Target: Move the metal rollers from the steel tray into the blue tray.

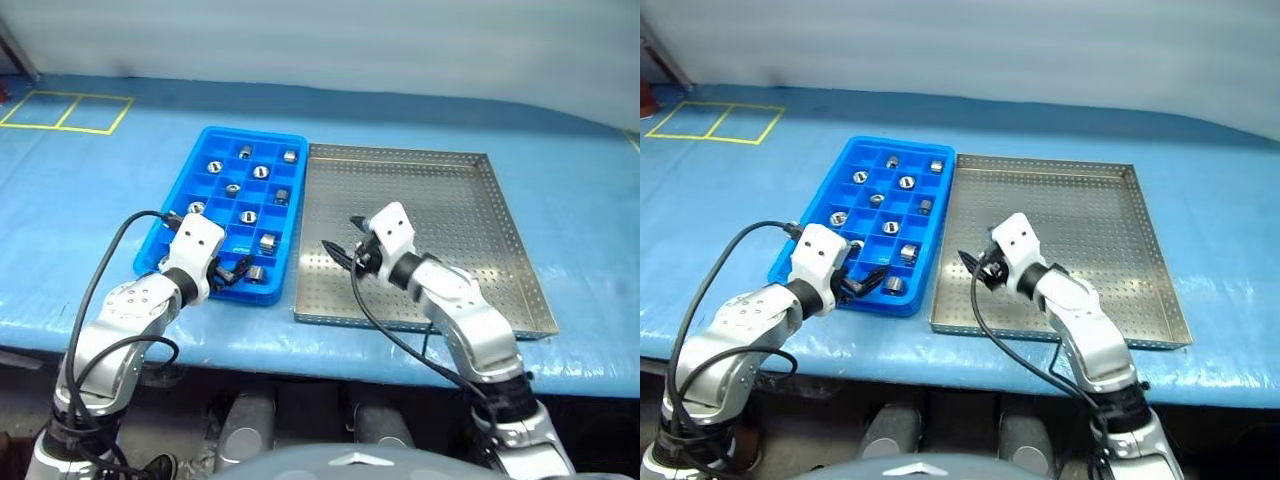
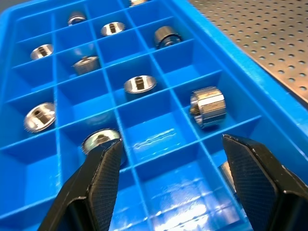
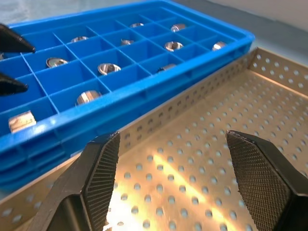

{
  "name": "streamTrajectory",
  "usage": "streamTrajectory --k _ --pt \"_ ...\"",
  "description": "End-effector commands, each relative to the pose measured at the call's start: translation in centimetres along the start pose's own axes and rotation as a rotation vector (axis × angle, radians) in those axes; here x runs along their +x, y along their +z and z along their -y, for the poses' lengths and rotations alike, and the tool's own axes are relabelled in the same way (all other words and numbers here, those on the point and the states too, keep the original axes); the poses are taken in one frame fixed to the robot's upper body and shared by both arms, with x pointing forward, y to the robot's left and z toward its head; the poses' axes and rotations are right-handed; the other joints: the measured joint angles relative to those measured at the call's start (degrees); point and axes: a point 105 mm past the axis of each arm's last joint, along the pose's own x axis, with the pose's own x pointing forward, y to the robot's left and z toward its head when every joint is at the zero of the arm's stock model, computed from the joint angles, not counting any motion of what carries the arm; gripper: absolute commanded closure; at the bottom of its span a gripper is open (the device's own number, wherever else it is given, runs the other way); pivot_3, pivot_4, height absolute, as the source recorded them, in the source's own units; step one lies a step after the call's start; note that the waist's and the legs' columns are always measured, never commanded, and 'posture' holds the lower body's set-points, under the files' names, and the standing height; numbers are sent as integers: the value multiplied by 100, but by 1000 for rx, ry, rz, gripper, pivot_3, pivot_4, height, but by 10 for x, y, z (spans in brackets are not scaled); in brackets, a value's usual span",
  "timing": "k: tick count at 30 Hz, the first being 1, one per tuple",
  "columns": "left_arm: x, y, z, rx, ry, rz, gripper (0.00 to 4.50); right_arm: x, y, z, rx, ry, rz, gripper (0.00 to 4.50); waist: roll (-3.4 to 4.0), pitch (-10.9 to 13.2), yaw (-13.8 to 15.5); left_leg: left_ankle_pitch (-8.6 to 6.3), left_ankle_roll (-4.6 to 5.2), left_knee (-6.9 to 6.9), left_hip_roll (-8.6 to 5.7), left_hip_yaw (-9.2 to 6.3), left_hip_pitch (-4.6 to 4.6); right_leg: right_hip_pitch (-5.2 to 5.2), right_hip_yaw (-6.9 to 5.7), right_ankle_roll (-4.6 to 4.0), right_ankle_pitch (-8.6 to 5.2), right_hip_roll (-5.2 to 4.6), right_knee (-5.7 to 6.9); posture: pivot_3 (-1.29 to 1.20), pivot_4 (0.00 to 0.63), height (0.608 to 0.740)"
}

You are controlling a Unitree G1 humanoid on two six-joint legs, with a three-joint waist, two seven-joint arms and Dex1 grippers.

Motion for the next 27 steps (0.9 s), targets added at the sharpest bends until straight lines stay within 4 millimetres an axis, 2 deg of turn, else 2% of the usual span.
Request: streamTrajectory --k 1,5,9,13,20,27 --pt "-1 6 -3 46 -26 18 880 -19 6 -3 -44 14 -7 794 0 0 -98 0 0 1 0 3 0 0 2 0 0 -1 0 94 150 740" --pt "-3 8 -8 49 -29 20 880 -34 -3 3 -55 -11 -60 794 -2 1 -175 -1 1 8 -3 6 -7 1 4 1 0 -5 -3 78 150 740" --pt "-5 8 -11 50 -27 17 880 -40 -7 11 -60 -40 -83 794 -3 1 -241 -1 2 17 -3 6 -8 1 4 3 1 -4 -2 82 150 740" --pt "-8 7 -13 48 -20 12 880 -39 -11 17 -59 -75 -103 794 -3 1 -240 -1 2 23 -2 6 -8 2 4 4 2 -3 -1 92 150 740" --pt "-12 4 -15 40 -5 5 880 -35 -13 10 -69 -49 -107 794 -4 2 -231 -2 3 24 -3 6 -11 2 4 4 2 -4 -1 105 150 740" --pt "-14 3 -18 39 9 6 880 -36 -11 15 -75 -59 -100 794 -4 2 -229 -2 3 27 -3 6 -11 4 4 5 3 -4 -1 104 150 740"
